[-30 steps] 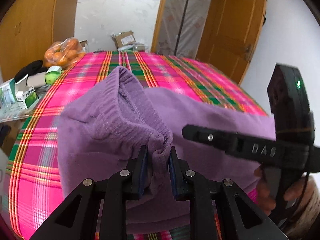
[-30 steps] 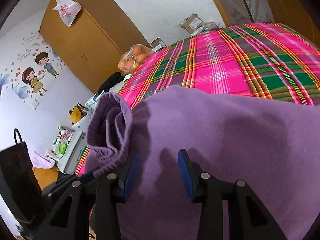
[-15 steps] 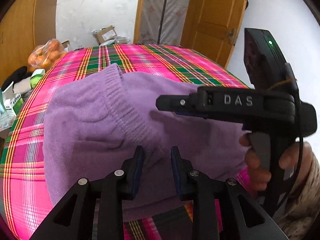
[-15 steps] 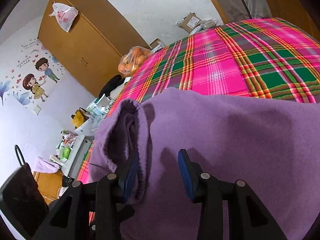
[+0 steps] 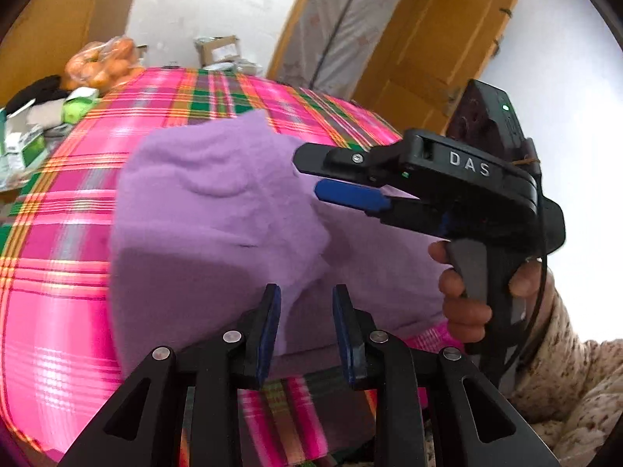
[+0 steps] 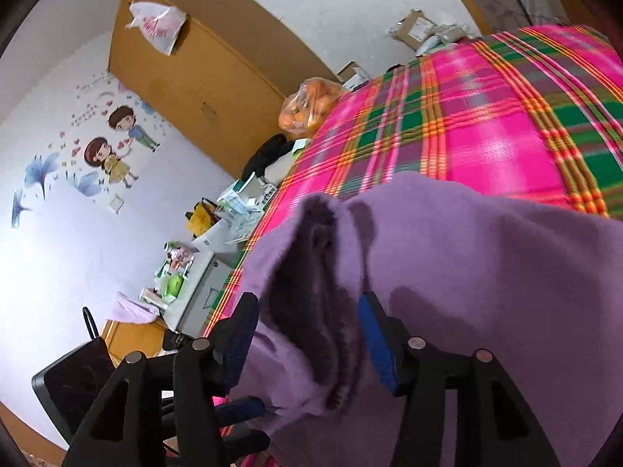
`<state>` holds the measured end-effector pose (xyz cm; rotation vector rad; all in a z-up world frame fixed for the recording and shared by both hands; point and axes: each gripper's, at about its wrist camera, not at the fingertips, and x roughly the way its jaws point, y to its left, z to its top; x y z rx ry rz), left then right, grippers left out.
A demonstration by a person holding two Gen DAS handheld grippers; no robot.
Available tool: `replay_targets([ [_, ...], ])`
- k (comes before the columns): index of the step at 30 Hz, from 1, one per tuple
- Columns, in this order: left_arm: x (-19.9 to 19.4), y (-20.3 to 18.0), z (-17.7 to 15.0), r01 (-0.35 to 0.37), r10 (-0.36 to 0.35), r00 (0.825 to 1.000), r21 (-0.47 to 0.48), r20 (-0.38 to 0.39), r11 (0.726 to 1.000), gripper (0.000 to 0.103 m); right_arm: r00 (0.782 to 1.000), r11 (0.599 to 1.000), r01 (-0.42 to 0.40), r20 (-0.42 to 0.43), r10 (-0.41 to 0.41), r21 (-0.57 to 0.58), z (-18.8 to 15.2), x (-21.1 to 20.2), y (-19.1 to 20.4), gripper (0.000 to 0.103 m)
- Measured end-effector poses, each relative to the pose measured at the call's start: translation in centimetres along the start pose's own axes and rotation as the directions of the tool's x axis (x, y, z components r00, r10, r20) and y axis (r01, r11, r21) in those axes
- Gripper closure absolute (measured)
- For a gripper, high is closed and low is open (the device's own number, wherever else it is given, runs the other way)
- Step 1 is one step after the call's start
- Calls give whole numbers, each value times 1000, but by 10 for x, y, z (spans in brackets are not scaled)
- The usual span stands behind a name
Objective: Fold clothes
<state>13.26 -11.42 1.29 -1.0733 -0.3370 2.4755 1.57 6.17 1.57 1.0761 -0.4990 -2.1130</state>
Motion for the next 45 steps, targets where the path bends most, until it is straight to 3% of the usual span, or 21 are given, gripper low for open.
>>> replay_targets([
  [4,-7,12,3,2,-1,1000,-61,17,998,76,998,998,32,-48,-35,-58,1,14,15,50],
  [6,-11,18,4,-2,4,1000,-84,22,996,76,996,994,75,-52,-79,-75,-5,17,15,76],
  [8,-14,22,7,-1,5,999,-94,37,996,76,995,994,80,-45,-84,-73,-7,13,16,85],
  [12,-22,29,12,4,4,998,-118,67,993,76,1000,1000,-3,-26,3,0,-8,0,12,91],
  [15,-24,33,11,-2,13,997,-136,81,991,76,999,998,18,-49,-16,53,-12,5,6,93],
  [20,-19,51,14,-20,34,997,-190,69,982,76,995,992,51,-91,-41,114,-16,12,-11,91],
  [22,-16,57,13,-24,37,998,-209,55,978,76,993,993,81,-97,-73,88,-15,11,-8,87],
  [25,-13,61,12,-30,40,998,-220,43,975,76,993,993,102,-71,-97,62,-11,8,-5,75],
  [27,-14,61,10,-32,43,998,-218,46,975,76,993,992,113,-42,-111,48,-8,5,-3,61],
  [29,-15,62,10,-33,45,998,-219,49,975,76,994,993,107,-38,-105,40,-3,7,-3,56],
  [35,-21,65,7,-36,52,997,-233,64,972,76,991,993,106,-91,-102,45,9,33,-11,55],
  [42,-26,72,9,-43,63,995,-258,72,965,76,994,993,62,-95,-53,99,16,48,-11,53],
  [45,-28,74,10,-54,76,994,-261,75,964,76,993,996,20,-122,-9,91,12,53,-8,61],
])
